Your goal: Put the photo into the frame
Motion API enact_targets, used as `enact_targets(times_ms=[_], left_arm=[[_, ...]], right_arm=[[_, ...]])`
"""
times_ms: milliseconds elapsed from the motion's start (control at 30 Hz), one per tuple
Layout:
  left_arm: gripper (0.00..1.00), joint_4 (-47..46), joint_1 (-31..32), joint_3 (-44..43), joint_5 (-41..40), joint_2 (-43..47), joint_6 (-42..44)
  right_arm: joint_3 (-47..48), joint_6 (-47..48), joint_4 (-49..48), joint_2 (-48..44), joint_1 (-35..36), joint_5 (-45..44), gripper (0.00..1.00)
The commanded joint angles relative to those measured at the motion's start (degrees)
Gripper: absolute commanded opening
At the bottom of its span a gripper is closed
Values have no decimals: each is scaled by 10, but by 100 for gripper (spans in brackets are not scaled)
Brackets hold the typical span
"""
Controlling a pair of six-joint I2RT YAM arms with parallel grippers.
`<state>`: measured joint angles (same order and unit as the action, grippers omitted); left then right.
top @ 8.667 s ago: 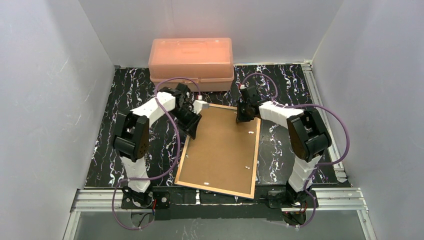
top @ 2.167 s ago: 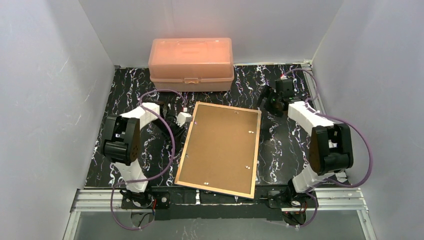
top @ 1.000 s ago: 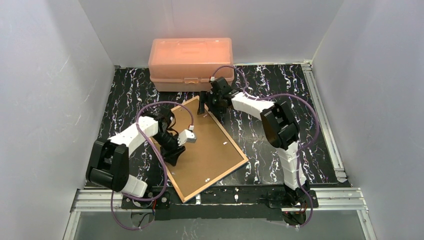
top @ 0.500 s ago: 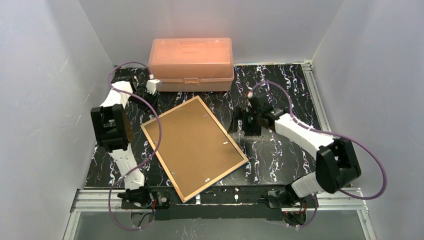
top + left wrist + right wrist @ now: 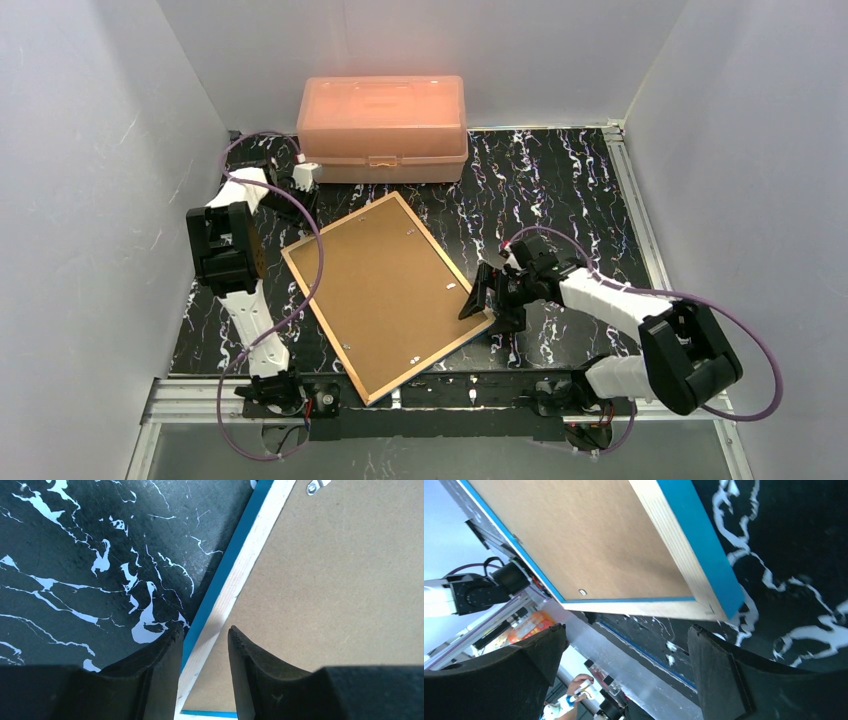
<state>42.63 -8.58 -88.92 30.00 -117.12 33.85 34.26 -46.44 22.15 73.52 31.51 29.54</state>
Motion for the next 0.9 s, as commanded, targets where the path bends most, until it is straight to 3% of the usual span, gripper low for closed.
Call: enact_targets(times_ms=[0,400,633,867], left_arm=[[35,0,-7,22,17,-16,0],[17,41,-13,152,20,41,71],[15,97,-14,224,42,102,118],[14,178,-2,276,77,138,174]], right_arm=[[6,-27,-88,33,-2,46,99],[173,28,-78,139,-75,-8,99],[248,81,-50,205,-121,-24,99],[316,151,3,225,-158,-100,99]])
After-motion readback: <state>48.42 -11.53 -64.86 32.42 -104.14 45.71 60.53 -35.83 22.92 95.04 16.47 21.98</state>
